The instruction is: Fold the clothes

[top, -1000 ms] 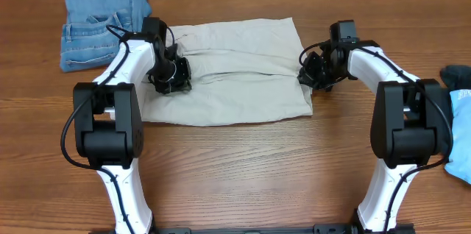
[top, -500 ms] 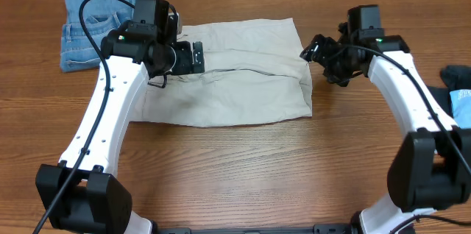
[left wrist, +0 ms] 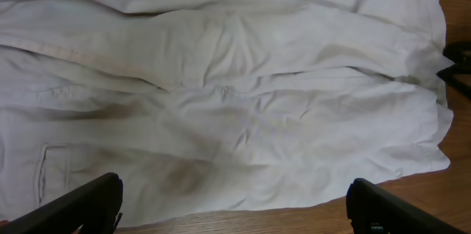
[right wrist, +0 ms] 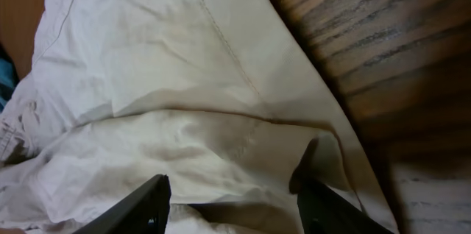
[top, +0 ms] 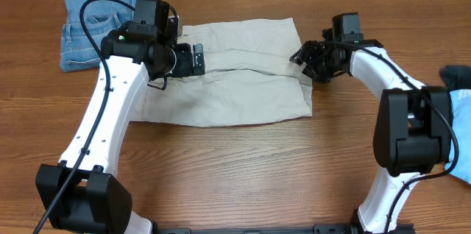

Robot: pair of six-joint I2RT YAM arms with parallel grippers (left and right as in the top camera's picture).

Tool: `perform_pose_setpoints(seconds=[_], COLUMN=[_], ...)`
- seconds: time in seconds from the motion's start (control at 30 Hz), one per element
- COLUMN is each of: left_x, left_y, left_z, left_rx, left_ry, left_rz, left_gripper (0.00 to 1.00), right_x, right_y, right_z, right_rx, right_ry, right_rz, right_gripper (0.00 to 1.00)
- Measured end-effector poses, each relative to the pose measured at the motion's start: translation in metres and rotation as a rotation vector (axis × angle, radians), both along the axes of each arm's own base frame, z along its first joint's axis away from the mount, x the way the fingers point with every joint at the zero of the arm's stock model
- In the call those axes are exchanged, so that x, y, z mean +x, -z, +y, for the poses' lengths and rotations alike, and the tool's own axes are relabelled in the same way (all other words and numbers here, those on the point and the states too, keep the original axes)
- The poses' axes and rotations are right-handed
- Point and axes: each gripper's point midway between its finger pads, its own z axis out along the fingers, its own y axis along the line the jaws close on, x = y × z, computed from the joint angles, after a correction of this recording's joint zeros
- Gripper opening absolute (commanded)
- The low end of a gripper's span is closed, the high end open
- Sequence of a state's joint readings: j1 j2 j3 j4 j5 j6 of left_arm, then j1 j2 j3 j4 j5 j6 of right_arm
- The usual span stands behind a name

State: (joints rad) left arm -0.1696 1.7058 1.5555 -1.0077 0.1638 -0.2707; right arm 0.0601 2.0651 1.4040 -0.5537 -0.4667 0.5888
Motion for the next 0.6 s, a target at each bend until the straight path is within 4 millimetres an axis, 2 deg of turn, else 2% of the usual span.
perform_pose_setpoints(seconds=[0.07,0.1,0.17,0.33,0.37,0.43,0.47,0.53,0.57,0.6], left_x=[0.0,0.0,0.0,-0.003,-0.003,-0.003,-0.003,-0.003,-0.003,-0.003], left_y=[0.0,0.0,0.0,0.002,0.002,0.002,0.002,0.002,0.002,0.002], left_z=[0.0,0.0,0.0,0.001,0.001,0.001,0.001,0.001,0.001,0.001], left_rx=[0.0,0.0,0.0,0.007,0.007,0.007,0.007,0.007,0.007,0.007], left_ry=[0.0,0.0,0.0,-0.002,-0.002,-0.002,-0.002,-0.002,-0.002,-0.002], left_rz=[0.0,0.0,0.002,0.014,0.014,0.014,0.014,0.014,0.014,0.015], left_gripper=[1.0,1.0,1.0,1.0,1.0,1.0,1.0,1.0,1.0,1.0], right_x=[0.001,0.002,0.002,0.005,0.005,0.005,0.005,0.005,0.006,0.007], right_y=[0.002,0.002,0.002,0.003,0.004,0.004,0.004,0.002,0.001,0.0], right_z=[0.0,0.001,0.0,-0.005,-0.005,-0.004,-0.001,0.01,0.015,0.018], right_rx=[0.004,0.008,0.005,-0.038,-0.043,-0.05,-0.052,-0.053,-0.05,-0.046], right_ry=[0.006,0.007,0.01,-0.011,-0.018,-0.027,-0.034,-0.061,-0.073,-0.075], right_rz=[0.005,0.0,0.0,-0.029,-0.033,-0.039,-0.043,-0.059,-0.07,-0.076], right_gripper=[0.54,0.65,0.69,0.69,0.63,0.56,0.48,0.22,0.05,0.04])
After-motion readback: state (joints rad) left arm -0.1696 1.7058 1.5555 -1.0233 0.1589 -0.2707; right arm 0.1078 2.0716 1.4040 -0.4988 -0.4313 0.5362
